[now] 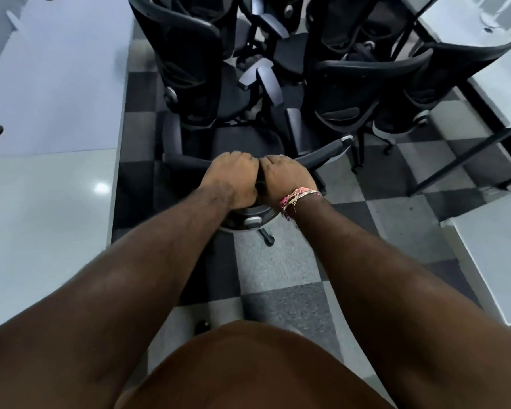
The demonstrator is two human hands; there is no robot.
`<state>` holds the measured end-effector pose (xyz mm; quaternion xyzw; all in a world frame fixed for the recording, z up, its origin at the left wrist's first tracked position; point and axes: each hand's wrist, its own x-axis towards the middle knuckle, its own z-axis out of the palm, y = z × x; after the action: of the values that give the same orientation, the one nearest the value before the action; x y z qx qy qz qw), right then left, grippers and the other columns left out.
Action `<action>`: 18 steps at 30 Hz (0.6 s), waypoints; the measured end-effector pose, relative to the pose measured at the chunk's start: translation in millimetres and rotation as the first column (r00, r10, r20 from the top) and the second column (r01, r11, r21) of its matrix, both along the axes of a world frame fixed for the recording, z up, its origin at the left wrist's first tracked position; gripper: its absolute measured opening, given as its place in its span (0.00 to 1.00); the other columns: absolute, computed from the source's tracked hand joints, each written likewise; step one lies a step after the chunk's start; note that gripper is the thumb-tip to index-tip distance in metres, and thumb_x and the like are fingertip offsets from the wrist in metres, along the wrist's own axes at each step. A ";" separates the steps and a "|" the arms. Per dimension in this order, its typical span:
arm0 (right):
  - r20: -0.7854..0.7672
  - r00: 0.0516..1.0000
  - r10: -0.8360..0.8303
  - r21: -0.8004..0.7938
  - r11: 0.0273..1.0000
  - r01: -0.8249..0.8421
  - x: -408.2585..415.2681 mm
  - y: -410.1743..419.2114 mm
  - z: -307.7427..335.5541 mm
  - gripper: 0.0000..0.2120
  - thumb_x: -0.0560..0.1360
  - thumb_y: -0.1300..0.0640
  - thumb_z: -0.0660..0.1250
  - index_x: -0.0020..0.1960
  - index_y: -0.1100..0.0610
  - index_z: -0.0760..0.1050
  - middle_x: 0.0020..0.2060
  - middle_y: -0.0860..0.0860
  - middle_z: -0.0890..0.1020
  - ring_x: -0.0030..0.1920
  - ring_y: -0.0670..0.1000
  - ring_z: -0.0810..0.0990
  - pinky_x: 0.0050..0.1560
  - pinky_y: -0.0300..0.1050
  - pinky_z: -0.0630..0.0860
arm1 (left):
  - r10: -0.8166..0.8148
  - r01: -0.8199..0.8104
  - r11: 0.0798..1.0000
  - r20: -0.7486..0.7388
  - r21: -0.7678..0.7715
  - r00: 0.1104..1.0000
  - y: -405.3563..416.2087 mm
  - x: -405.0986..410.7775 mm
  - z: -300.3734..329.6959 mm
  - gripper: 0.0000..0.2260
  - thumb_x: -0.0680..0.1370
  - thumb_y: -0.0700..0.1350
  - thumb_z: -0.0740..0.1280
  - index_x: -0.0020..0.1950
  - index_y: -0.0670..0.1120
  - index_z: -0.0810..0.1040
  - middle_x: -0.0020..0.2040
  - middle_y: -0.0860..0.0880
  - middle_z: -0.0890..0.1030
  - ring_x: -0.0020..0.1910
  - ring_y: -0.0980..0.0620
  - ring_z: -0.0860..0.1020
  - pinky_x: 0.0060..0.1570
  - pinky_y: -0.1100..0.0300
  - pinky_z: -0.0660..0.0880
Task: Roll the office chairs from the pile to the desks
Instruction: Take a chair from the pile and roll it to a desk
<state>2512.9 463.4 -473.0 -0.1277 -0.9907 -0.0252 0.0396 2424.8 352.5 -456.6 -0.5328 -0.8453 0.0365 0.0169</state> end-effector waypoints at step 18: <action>0.302 0.950 0.083 -0.043 0.996 -0.073 -89.2 58.2 -38.1 0.10 0.71 0.45 0.64 0.37 0.50 0.72 0.37 0.50 0.82 0.36 0.57 0.81 0.34 0.45 0.72 | -0.081 0.117 0.960 0.148 -0.253 0.986 60.2 -91.9 -48.5 0.09 0.72 0.55 0.67 0.37 0.51 0.75 0.39 0.50 0.81 0.39 0.45 0.82 0.36 0.55 0.73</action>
<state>2423.7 521.6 -511.1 -0.0835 -0.9896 -0.0273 -0.1141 2333.0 412.8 -505.1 -0.5735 -0.8044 0.1102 -0.1095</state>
